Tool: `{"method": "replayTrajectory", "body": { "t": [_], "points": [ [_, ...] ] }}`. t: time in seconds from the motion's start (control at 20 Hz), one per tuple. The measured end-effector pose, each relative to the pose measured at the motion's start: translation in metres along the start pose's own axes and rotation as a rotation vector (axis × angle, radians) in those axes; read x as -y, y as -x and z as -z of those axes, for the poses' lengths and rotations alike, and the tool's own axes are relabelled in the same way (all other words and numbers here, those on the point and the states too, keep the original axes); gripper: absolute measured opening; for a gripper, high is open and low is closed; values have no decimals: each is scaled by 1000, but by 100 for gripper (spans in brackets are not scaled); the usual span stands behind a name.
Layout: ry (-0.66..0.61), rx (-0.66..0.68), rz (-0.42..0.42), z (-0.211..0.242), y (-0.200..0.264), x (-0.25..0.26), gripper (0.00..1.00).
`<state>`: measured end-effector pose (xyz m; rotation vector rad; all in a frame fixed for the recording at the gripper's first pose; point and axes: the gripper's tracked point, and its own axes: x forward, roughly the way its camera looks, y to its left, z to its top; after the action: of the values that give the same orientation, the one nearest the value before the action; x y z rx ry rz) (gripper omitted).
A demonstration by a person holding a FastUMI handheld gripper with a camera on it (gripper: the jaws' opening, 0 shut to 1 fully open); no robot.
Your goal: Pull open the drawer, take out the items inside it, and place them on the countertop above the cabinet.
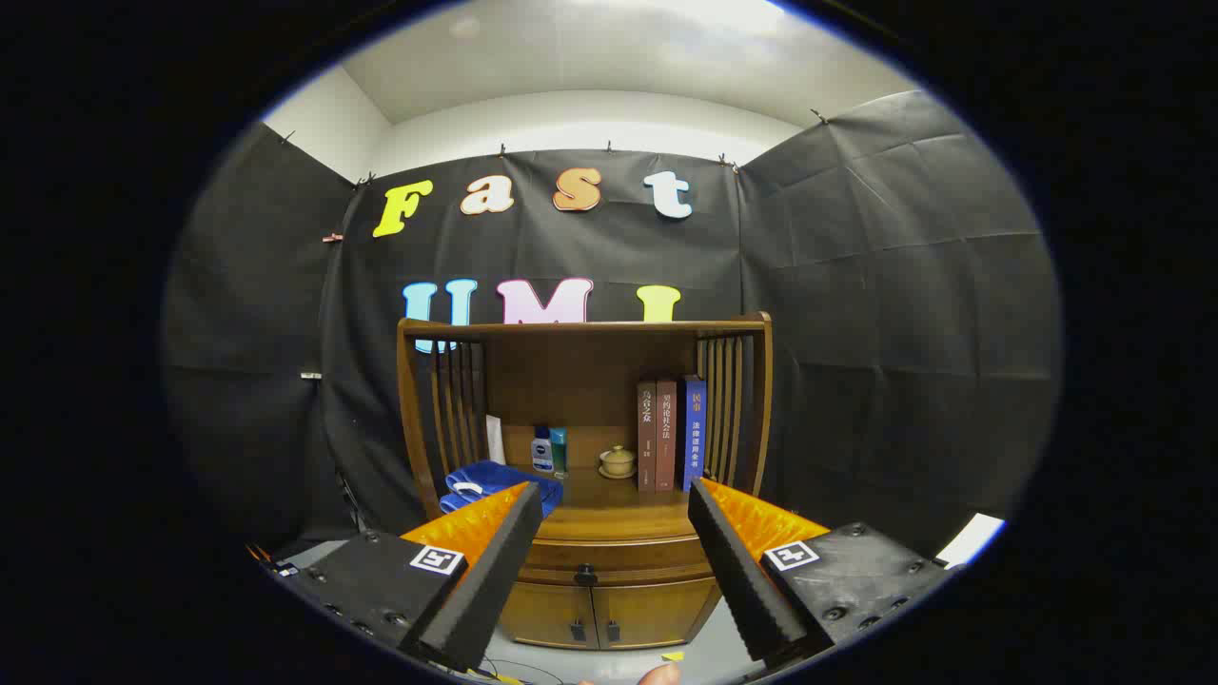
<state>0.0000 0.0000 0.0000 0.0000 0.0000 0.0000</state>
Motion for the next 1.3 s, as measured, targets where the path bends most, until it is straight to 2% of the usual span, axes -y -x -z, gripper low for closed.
{"method": "replayTrajectory", "body": {
  "t": [0.95,1.3],
  "points": [
    [-7,-5,29,1,3,3,99],
    [6,10,-16,2,1,-2,99]
  ]
}}
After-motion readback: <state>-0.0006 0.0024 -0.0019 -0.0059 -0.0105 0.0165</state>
